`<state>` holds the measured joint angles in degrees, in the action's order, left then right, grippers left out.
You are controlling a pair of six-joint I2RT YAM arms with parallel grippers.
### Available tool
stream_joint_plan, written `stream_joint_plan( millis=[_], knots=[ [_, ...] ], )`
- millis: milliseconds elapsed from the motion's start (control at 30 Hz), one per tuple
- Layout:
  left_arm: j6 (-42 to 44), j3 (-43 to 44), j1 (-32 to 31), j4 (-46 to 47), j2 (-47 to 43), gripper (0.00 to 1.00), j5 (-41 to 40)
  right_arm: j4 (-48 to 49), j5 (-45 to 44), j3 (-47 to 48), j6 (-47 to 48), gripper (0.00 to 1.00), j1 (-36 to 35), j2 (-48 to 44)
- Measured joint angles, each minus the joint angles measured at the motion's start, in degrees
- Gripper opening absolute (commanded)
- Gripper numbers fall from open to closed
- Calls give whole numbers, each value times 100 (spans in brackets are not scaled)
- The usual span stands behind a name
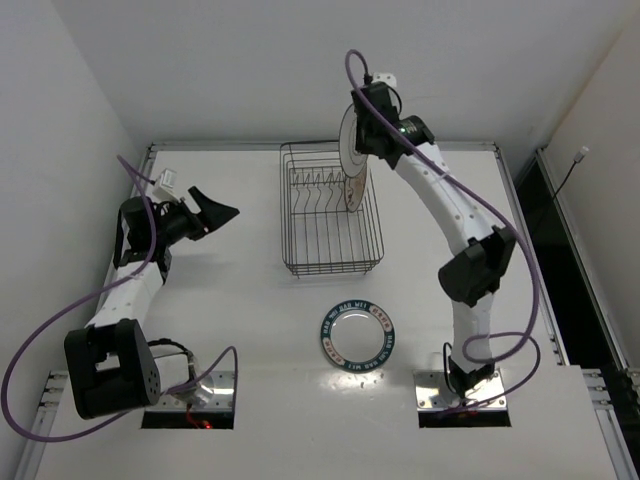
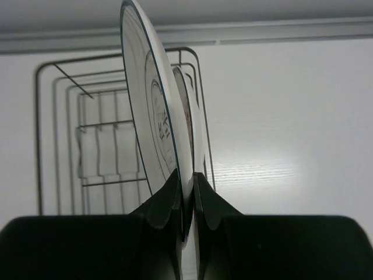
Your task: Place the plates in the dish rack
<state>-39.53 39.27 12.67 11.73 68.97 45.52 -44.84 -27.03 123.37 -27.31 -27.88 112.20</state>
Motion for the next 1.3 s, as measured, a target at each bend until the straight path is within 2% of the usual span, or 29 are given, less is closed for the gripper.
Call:
stream_joint_plan(
  millis=[267,567,800,933,967,1067,1133,1233,1300],
  knots=[
    [63,2,0,-98,2,92,-59,-603,-599,417,293,0,-96,1270],
    [96,2,0,-105,9,92,-57,-586,-953,527,415,0,-323,1613],
    [111,2,0,-131,50,93,-57,-422,-728,577,400,0,-328,2103],
    [116,11,0,-140,87,93,-48,-380,-581,577,374,10,-323,2166],
    [116,22,0,-144,101,94,-44,-391,-505,577,367,20,-308,2146],
    [118,55,0,-142,144,95,-37,-518,-304,577,345,36,-297,2072],
    [125,63,0,-144,149,95,-35,-697,-181,575,345,41,-302,1928],
    [136,70,0,-146,149,95,-37,-929,20,358,341,50,-326,1276],
    [136,70,0,-153,149,95,-37,-903,251,-256,365,51,-328,332]
  ],
)
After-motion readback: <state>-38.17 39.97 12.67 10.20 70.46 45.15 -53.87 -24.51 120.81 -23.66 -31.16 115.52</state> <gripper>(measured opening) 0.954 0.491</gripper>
